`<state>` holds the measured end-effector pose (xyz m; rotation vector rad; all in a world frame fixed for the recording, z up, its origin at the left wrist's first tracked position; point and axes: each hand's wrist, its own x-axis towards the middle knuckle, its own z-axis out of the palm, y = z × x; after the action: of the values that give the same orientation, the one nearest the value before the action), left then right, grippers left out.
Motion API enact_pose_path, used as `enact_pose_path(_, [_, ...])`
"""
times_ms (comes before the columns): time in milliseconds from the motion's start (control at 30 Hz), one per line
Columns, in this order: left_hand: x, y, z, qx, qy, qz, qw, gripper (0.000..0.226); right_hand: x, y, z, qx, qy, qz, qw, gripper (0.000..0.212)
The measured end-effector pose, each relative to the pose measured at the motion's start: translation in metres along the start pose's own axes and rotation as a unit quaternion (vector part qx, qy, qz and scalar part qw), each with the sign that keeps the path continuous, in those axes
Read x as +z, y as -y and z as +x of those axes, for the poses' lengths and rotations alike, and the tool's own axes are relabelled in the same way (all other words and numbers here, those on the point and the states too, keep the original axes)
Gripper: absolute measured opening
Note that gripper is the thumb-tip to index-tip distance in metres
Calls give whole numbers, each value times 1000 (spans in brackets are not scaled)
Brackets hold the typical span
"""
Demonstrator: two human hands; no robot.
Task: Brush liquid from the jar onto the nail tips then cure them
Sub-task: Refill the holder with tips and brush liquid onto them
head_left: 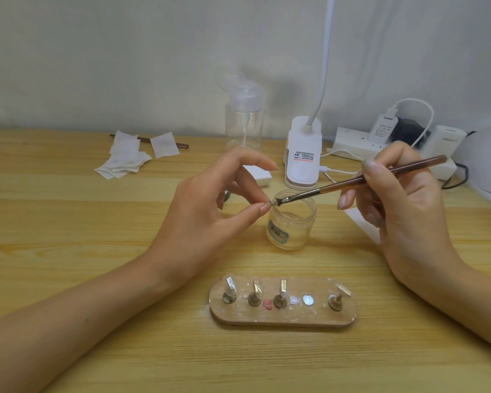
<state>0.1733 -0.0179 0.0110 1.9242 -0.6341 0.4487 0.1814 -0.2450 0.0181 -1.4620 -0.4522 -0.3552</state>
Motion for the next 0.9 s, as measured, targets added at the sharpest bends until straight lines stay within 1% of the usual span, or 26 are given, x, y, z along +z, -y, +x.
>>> enact_pose_path(267, [0,0,0,0,1,4,1000,38,-3,-3,0,22,-5,-28,999,19])
enact_pose_path(400, [0,0,0,1,0,3,1000,38,-5,-1,1,8,-37,-11,999,21])
enact_pose_path(567, [0,0,0,3,-1,5,1000,37,-1,0,0,4,2,4,1000,20])
enact_pose_path(733, [0,0,0,6,-1,12,1000,36,-3,-1,0,19,-9,-24,999,20])
enact_pose_path(833, [0,-1,0,3,-2,11,1000,36,-5,-1,1,9,-30,-3,999,22])
enact_pose_path(900, [0,-1,0,3,-2,12,1000,36,-5,-2,1,2,-19,17,1000,21])
